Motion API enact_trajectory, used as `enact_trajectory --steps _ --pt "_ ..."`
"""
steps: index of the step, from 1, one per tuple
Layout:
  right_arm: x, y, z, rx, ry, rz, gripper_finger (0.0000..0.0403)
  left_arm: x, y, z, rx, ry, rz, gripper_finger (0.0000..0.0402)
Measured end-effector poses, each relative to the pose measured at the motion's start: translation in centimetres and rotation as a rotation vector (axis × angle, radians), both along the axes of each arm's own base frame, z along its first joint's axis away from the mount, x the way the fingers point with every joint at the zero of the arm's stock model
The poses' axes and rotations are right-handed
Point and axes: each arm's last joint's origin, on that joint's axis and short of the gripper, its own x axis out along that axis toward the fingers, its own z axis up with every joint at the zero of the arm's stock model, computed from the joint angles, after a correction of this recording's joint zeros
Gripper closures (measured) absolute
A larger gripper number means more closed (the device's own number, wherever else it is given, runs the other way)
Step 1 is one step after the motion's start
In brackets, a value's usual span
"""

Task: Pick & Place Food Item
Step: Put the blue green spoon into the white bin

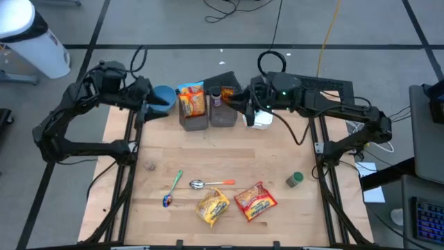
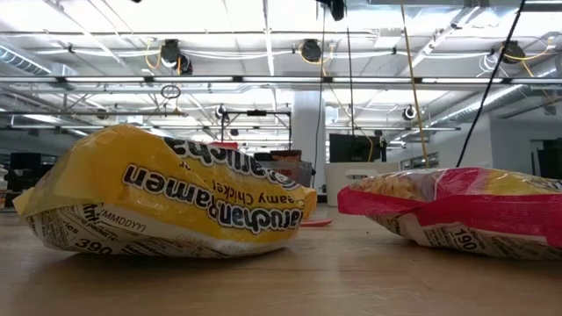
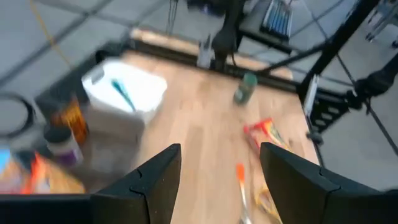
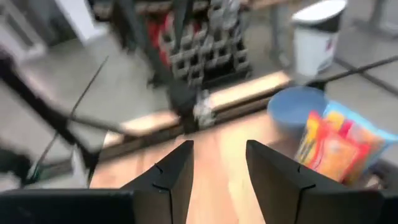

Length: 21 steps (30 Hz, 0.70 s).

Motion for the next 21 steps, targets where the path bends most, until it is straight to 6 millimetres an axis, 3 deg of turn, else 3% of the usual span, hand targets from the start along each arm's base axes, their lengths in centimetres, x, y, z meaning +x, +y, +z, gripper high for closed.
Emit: enact_trajectory --steps 5,11,16,21 --pt "1.5 1.3 -0.8 -0.015 0.129 0.132 0.0264 -1.2 -1.4 -1.7 -0.184 0.208 0.021 0.0172" --pt "3.7 3.0 -3.3 -0.049 0.227 0.232 0.0264 -2.1 -3.6 -3.7 -0.362 0.568 0.153 0.0172" --pt "4.6 4.0 -5.4 -0.025 0.303 0.29 0.0264 -0.5 -5.9 -4.3 -0.446 0.672 0.241 0.0172" --pt "5.1 5.5 -7.4 0.015 0.222 0.311 0.0264 3.3 -9.3 -5.4 -0.487 0.711 0.336 0.0172"
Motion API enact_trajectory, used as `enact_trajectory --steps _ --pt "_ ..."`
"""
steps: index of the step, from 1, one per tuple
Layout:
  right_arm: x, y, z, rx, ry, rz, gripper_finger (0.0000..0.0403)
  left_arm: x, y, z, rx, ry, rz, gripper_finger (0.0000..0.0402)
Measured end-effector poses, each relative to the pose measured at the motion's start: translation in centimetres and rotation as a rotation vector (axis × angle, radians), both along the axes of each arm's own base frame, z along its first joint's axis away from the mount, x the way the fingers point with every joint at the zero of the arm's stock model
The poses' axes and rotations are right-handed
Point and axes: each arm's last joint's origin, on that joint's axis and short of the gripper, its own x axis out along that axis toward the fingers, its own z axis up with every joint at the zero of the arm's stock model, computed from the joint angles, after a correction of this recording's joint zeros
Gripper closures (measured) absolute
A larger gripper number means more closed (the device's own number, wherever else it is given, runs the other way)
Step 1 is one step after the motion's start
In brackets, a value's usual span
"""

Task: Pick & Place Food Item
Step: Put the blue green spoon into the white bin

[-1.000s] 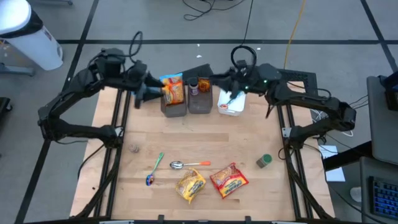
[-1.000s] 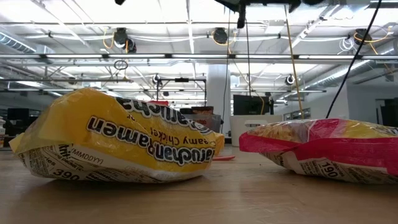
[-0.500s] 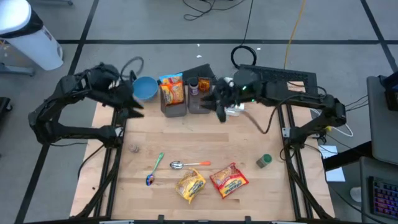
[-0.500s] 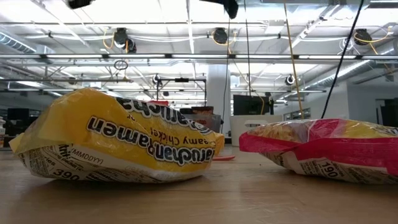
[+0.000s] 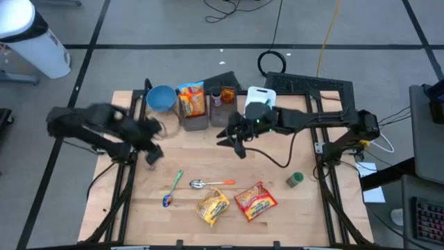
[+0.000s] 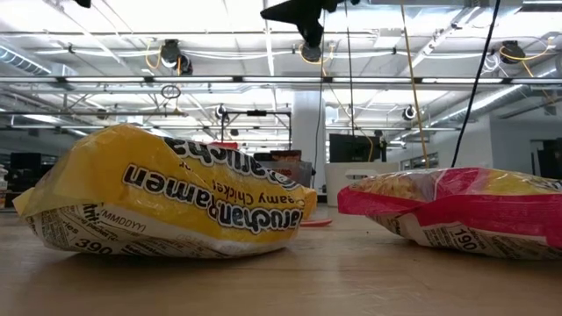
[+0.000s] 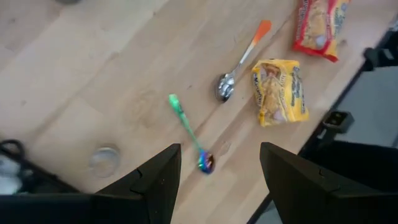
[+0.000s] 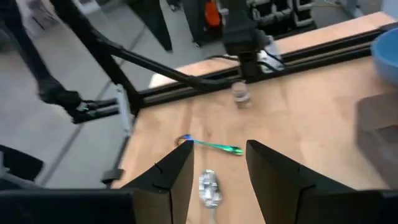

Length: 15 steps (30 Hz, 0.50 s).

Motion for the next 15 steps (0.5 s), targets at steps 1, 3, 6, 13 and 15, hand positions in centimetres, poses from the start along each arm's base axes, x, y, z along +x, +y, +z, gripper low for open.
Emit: enact_trajectory --steps 1,3,6,13,15 --pt "-0.1 0.3 -0.4 0.016 -0.012 0.002 0.0264 0.8 -0.9 -0.4 0.007 0.011 0.01 0.0172" --pt "-0.4 1.0 -1.1 0.044 -0.031 0.011 0.0264 2.2 -2.9 -1.3 0.028 0.039 0.029 0.0172" --pt "-1.3 1.7 -1.5 0.064 -0.063 -0.003 0.0264 3.3 -5.7 -2.6 0.082 0.084 0.059 0.0172" --pt "-4.7 2.1 -1.6 0.099 -0.158 -0.087 0.0264 4.3 -10.8 -5.6 0.159 0.158 0.149 0.0172" --pt "-5.8 2.1 -1.8 0.122 -0.183 -0.103 0.0264 4.6 -11.9 -6.5 0.155 0.197 0.162 0.0172"
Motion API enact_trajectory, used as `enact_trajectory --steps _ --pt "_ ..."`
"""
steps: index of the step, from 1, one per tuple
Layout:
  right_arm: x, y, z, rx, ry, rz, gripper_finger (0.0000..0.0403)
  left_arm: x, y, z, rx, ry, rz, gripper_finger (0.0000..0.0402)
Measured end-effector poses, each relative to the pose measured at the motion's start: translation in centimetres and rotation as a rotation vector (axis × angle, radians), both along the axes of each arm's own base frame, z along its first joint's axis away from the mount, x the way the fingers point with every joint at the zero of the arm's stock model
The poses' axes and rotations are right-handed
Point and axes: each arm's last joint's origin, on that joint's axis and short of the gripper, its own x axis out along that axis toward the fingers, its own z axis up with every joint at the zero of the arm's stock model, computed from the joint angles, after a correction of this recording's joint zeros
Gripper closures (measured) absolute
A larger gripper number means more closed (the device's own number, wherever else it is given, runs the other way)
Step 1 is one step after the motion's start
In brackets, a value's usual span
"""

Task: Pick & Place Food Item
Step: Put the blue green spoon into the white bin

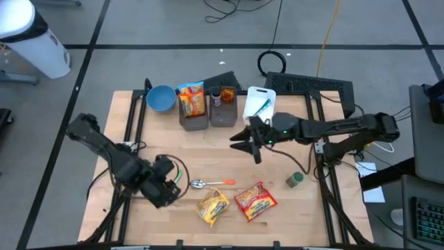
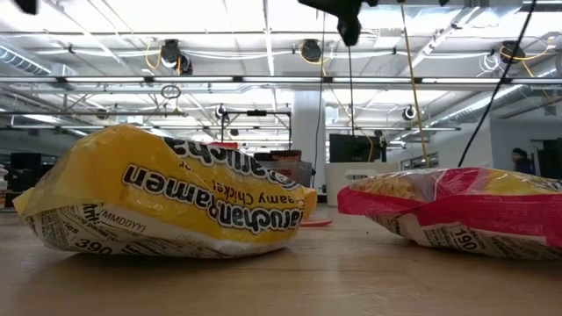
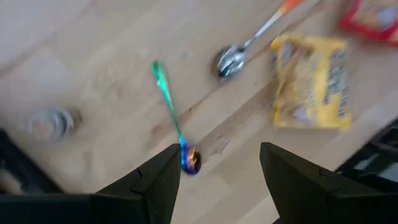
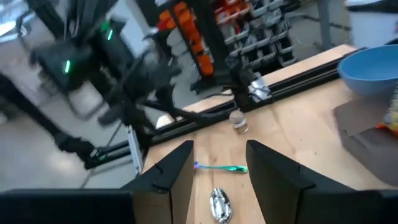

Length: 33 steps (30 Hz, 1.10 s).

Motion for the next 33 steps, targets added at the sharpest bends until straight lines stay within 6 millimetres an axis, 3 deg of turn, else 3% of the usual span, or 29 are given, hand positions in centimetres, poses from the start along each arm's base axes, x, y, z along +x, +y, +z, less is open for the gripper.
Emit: enact_trajectory --steps 7,11,16,22,33 --pt "-3.2 -0.2 -1.4 0.075 -0.05 -0.066 0.0264 1.9 -2.7 -4.0 0.01 0.129 0.017 0.0172" --pt "-4.4 -0.3 -2.7 0.137 -0.053 -0.095 0.0264 2.8 -3.7 -7.7 -0.08 0.105 0.01 0.0172" --pt "-5.1 -0.3 -2.9 0.183 -0.084 -0.093 0.0264 1.6 -3.1 -11.5 -0.114 0.138 0.083 0.0172" --pt "-5.2 -0.2 -2.8 0.19 -0.086 -0.093 0.0264 -0.8 -1.1 -12.2 -0.103 0.143 0.142 0.0172" --pt "-5.2 -1.2 -2.9 0.213 -0.085 -0.138 0.0264 -2.5 1.0 -13.3 -0.094 0.088 0.15 0.0172"
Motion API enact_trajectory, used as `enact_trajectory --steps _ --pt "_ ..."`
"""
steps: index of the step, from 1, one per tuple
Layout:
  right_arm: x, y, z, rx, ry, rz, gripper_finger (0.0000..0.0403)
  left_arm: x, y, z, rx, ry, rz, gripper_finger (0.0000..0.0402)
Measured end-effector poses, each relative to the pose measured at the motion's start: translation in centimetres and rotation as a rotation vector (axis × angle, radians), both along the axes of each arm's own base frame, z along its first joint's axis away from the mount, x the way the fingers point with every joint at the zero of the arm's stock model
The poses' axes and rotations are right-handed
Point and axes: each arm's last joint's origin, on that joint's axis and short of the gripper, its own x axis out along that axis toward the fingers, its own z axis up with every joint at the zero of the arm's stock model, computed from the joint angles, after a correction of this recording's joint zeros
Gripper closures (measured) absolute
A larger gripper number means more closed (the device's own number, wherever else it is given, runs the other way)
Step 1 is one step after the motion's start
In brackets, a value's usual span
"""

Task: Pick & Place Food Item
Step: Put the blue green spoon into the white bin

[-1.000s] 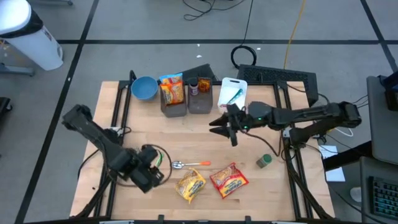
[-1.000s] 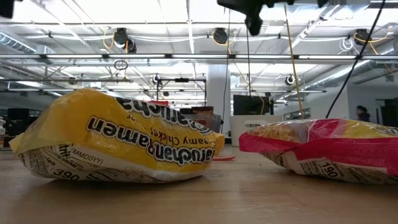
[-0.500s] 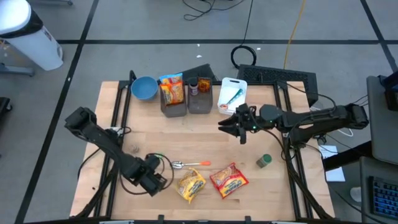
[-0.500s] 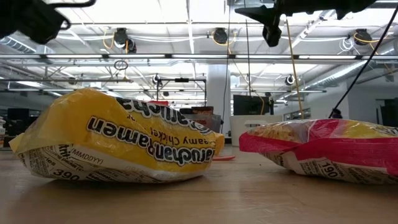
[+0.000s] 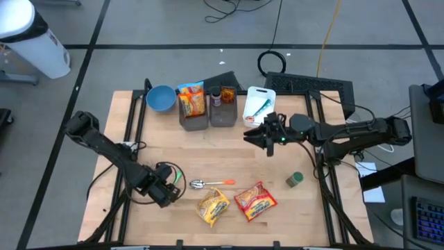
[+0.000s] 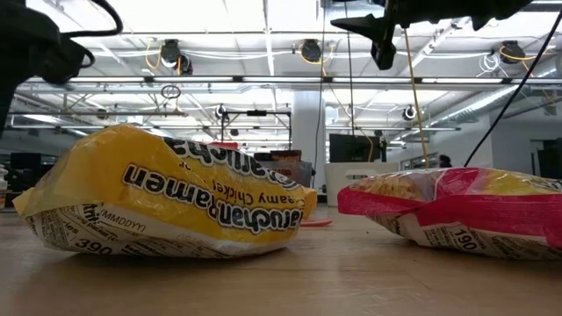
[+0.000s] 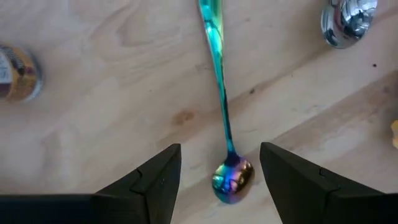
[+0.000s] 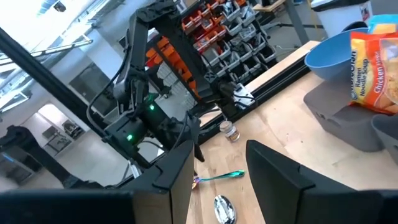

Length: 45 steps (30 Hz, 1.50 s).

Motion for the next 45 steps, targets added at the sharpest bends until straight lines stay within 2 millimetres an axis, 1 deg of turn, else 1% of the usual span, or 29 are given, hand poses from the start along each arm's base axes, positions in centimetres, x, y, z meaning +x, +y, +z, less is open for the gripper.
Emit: enact_trajectory --steps 4,11,19,29,36,45 --pt "0.0 -0.3 0.0 0.012 0.0 -0.013 0.0264 0.0 0.0 -0.8 -0.013 -0.023 -0.029 0.0172" --pt "0.0 -0.3 0.0 0.034 0.0 -0.016 0.0264 0.0 0.0 -2.3 -0.056 -0.073 -0.027 0.0172" --pt "0.0 -0.3 0.0 0.037 -0.002 -0.016 0.0264 -0.4 0.3 -3.3 -0.069 -0.062 -0.026 0.0172" --pt "0.0 -0.3 0.0 0.035 0.0 -0.017 0.0264 -0.1 0.0 -3.5 -0.1 -0.1 -0.032 0.0172" --pt "0.0 -0.4 -0.1 0.02 0.005 -0.044 0.0264 0.1 -0.3 -4.2 -0.115 -0.066 -0.037 0.0172" --pt "0.0 -0.4 -0.1 0.003 0.006 -0.045 0.0264 0.4 0.2 -4.3 -0.115 -0.068 -0.017 0.0172"
